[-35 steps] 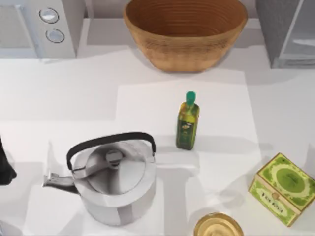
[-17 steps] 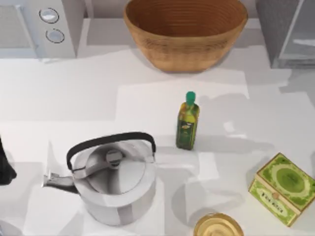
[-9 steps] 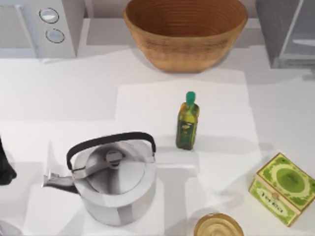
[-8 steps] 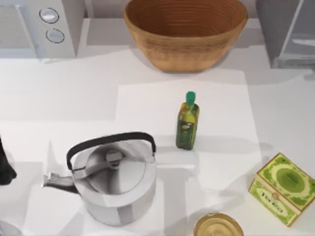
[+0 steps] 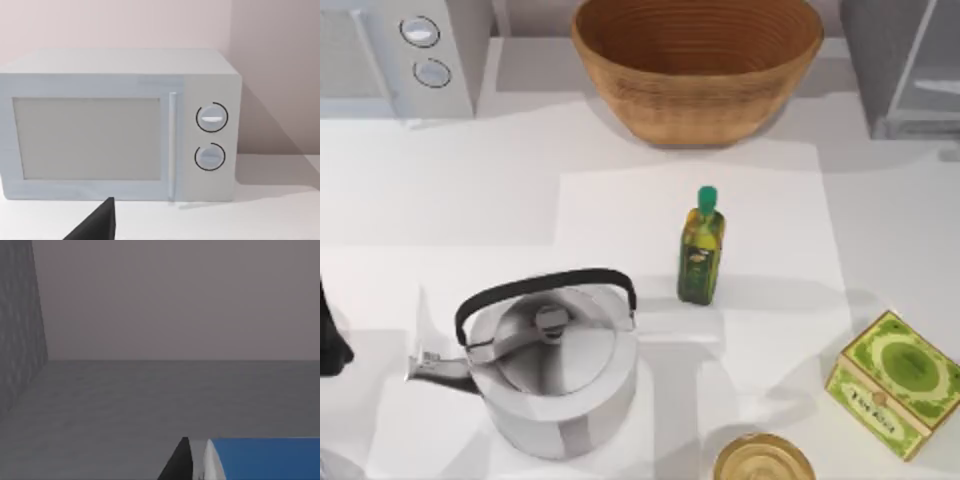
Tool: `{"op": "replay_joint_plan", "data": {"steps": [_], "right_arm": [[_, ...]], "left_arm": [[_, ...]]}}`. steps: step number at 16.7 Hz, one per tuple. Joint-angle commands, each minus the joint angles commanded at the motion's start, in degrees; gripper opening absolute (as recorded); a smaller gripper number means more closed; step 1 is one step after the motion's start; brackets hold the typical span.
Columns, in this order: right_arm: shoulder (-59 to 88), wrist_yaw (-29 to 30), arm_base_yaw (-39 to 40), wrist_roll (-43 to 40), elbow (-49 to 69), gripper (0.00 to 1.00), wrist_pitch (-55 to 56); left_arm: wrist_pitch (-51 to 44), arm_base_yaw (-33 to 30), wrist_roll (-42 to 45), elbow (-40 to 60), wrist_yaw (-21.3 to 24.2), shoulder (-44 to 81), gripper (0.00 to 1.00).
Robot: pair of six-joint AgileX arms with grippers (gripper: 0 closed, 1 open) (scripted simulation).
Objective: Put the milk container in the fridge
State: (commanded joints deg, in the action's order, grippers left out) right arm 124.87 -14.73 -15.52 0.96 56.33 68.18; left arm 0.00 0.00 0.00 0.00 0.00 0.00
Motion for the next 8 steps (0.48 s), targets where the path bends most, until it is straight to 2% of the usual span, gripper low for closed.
{"op": "replay_joint_plan", "data": {"steps": [4,8], "right_arm": [[3.76,0.10,1.07,-0.10,6.42,0.00,-4.33],[8.94,1.06,2.10,-0.24,17.72,0.00,-11.16]], "left_arm": [[0.00,0.00,0.00,0.00,0.00,0.00,1.00],[0.00,0.00,0.00,0.00,0.00,0.00,1.00]]}}
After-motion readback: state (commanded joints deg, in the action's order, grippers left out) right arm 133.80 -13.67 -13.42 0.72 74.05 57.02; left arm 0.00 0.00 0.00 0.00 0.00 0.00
